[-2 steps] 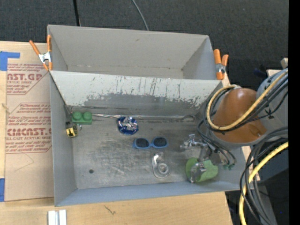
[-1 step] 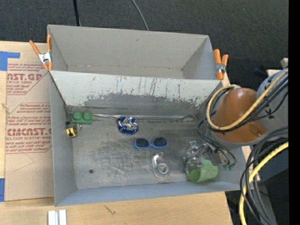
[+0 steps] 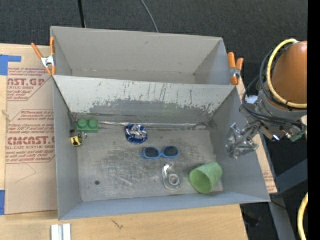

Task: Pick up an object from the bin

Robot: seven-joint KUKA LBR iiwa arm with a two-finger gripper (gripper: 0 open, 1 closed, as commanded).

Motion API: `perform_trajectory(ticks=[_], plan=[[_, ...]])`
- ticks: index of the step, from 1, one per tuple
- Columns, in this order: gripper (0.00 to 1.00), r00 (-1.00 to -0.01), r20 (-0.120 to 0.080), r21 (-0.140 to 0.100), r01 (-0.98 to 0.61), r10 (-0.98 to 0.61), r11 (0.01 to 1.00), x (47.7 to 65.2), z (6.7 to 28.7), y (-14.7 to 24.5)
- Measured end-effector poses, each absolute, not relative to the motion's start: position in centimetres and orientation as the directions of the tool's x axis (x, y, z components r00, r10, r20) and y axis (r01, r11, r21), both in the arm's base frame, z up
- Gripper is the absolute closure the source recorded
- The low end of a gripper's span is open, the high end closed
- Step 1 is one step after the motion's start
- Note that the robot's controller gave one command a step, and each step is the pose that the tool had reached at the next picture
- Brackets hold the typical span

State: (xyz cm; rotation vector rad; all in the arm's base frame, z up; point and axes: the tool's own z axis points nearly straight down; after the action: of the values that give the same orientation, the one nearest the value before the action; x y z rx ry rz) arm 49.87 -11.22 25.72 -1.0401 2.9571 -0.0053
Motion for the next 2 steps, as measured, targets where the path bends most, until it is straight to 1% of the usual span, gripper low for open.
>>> perform_trajectory(ticks=[1, 2], plan=[[1.0, -0.996, 0.003, 0.002, -0.093, -0.093, 0.996, 49.4, 16.56, -12.68], [0.0, -0.995, 0.0, 0.0, -0.095, -0.095, 0.995, 49.5, 16.74, -12.7]])
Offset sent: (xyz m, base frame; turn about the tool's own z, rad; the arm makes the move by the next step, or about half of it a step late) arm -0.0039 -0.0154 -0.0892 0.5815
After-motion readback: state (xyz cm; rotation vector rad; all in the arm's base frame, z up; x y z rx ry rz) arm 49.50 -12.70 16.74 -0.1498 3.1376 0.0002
